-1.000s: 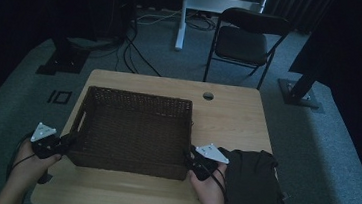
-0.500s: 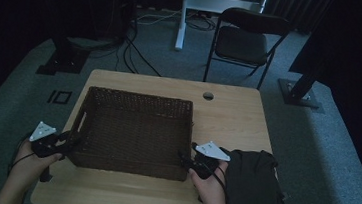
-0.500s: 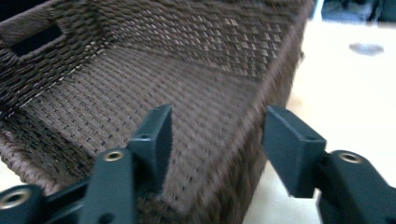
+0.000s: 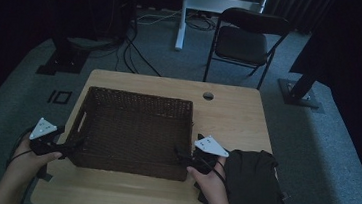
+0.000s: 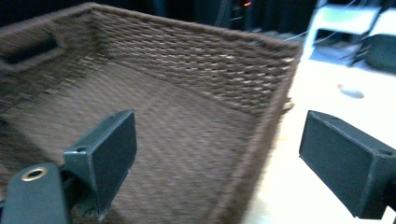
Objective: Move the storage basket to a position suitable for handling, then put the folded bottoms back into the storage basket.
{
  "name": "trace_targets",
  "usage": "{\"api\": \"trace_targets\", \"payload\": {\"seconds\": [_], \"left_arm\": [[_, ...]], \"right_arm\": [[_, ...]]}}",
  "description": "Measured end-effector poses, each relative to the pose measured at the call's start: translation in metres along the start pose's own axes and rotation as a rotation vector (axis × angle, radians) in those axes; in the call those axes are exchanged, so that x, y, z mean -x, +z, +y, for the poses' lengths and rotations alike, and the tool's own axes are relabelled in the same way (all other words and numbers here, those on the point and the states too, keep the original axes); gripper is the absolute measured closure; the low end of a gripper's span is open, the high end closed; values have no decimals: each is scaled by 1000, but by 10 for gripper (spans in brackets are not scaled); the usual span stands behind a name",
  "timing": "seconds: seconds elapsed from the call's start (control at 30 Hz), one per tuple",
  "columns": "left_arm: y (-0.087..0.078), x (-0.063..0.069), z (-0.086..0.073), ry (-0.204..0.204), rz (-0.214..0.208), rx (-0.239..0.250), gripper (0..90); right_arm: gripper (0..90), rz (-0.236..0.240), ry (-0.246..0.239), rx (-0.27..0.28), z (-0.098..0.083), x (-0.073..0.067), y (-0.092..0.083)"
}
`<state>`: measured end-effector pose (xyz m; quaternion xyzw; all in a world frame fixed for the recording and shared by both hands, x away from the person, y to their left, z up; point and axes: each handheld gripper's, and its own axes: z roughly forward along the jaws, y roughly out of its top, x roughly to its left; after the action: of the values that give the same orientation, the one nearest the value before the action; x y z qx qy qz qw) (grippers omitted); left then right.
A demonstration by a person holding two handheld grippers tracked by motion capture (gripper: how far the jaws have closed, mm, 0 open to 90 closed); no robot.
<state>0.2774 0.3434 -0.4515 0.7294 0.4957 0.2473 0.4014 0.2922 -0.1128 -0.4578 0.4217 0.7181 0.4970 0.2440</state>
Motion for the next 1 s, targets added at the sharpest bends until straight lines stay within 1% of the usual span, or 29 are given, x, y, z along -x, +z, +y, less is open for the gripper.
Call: {"api": "trace_targets", "payload": {"seconds": [0.03, 0.07, 0.1, 0.13, 0.2, 0.23, 0.27, 0.3, 0.33, 0.4, 0.43, 0.47, 0.5, 0.57, 0.67, 0.7, 0.73, 0.77, 0.83, 0.87, 0.9, 0.97, 1.0], "left_arm": [[-1, 0, 1, -19, -8, -12, 161], [-1, 0, 1, -19, -8, -12, 161], [-2, 0, 2, -41, -14, -25, 161], [-3, 2, 4, -44, -23, -19, 161], [-4, 3, 5, -45, -30, -17, 161], [-5, 6, 9, -29, -35, -13, 161], [-5, 6, 9, -29, -35, -13, 161], [-6, 8, 11, -28, -39, -1, 161], [-7, 10, 14, -28, -40, 10, 161], [-6, 11, 15, -22, -42, 7, 161], [-5, 14, 18, -14, -38, 22, 161], [-5, 14, 18, -14, -38, 22, 161], [-3, 17, 22, -19, -45, 34, 161], [-2, 21, 25, -13, -47, 42, 161], [-1, 24, 29, -7, -58, 46, 161], [0, 29, 32, -4, -65, 49, 161], [0, 29, 32, -4, -65, 49, 161], [2, 33, 36, -3, -75, 54, 161], [4, 38, 39, -4, -89, 51, 161], [4, 38, 39, -4, -89, 51, 161], [6, 43, 41, -2, -102, 56, 161], [8, 47, 44, -1, -111, 63, 161], [8, 47, 44, -1, -111, 63, 161]], "right_arm": [[162, 35, 11, -20, 0, 0, 0], [162, 35, 11, -20, 0, 0, 0], [158, 39, 1, -13, 0, -1, 0], [119, 48, -28, -15, 2, -4, -1], [118, 64, -19, -9, 4, -5, -2], [118, 68, -26, -7, 5, -6, -3], [118, 68, -26, -7, 5, -6, -3], [118, 65, -30, -5, 6, -6, -3], [118, 71, -23, 2, 8, -5, -4], [118, 69, -27, 5, 10, -3, -5], [118, 67, -35, 5, 11, -1, -6], [118, 59, -52, 2, 11, 0, -7], [118, 54, -60, -1, 12, 1, -8], [118, 56, -46, 7, 12, 3, -11], [118, 49, -49, 14, 13, 5, -13], [118, 56, -46, 17, 14, 7, -15], [118, 52, -45, 19, 14, 8, -16], [118, 48, -46, 20, 15, 9, -17], [118, 52, -44, 20, 16, 12, -19], [118, 52, -44, 20, 16, 12, -19], [118, 44, -44, 19, 17, 14, -22], [118, 36, -45, 23, 17, 17, -25], [118, 36, -45, 23, 17, 17, -25]]}}
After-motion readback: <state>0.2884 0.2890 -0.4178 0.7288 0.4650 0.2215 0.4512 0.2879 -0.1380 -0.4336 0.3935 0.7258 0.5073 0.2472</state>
